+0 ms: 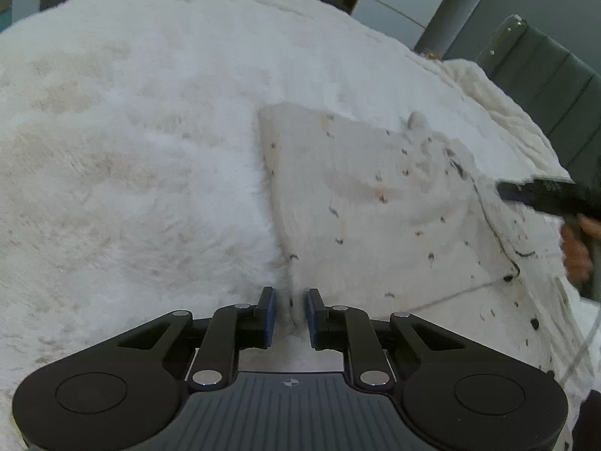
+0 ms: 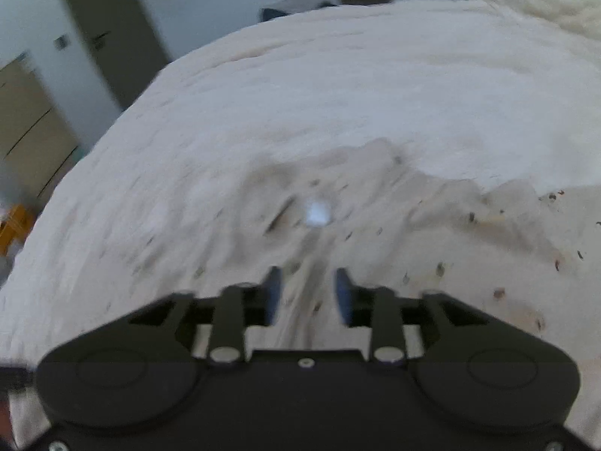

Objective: Fold clothes

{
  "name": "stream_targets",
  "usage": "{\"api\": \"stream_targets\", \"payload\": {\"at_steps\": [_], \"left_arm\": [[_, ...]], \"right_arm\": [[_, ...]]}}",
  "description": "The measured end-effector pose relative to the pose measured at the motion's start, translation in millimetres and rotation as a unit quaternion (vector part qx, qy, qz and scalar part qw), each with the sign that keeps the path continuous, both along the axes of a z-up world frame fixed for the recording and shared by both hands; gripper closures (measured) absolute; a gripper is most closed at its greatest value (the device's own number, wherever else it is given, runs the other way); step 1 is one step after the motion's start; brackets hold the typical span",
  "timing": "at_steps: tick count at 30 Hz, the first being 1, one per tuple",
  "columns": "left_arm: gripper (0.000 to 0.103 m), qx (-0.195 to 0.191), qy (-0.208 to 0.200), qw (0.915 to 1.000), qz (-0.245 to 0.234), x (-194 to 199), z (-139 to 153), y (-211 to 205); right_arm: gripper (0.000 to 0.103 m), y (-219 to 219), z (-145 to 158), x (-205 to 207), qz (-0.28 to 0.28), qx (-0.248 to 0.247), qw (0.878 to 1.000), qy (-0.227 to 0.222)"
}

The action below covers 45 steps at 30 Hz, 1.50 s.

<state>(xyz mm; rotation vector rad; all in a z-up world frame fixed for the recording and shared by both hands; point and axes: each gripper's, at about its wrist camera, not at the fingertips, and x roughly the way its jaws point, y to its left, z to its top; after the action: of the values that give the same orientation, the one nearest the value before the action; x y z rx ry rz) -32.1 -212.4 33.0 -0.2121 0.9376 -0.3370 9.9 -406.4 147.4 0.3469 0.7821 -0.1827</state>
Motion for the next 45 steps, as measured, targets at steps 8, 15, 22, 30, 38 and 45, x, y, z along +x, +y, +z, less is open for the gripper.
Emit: {"api": "stream_targets", "payload": {"at_steps": [8, 15, 22, 30, 38, 45], "left_arm": [[0.088, 0.036, 0.002, 0.9992, -0.015, 8.6, 13.5, -12.6], [0.087, 0.031, -0.028, 0.9991, 0.003, 1.4, 30.7, -5.7], [0.061, 0.019, -0.086, 0.996, 0.01, -26.6, 71.9, -38.3], [0.046, 0.052, -0.106, 0.9925, 0.032, -101.3, 94.4, -75.3], [0.034, 0.04, -0.131, 0.9821, 0.129, -168.8, 88.0, -76.1], [0.034, 0.014, -0.133, 0.9781, 0.159, -194.2, 62.9, -124.4]], "right_arm": [[0.103, 23.5, -35.3, -18.3, -0.028, -0.068, 0.993, 0.092], [0.076, 16.7, 2.9, -58.4, -0.051, -0.03, 0.998, 0.009], [0.072, 32.4, -11.1, -61.0, -0.011, 0.001, 0.998, 0.069], [0.045, -63.7, -9.9, -181.7, -0.102, 0.039, 0.993, 0.038], [0.042, -209.6, -26.9, -335.4, -0.256, 0.103, 0.957, -0.089], [0.041, -309.2, -58.5, -403.9, -0.39, 0.219, 0.88, -0.16]]}}
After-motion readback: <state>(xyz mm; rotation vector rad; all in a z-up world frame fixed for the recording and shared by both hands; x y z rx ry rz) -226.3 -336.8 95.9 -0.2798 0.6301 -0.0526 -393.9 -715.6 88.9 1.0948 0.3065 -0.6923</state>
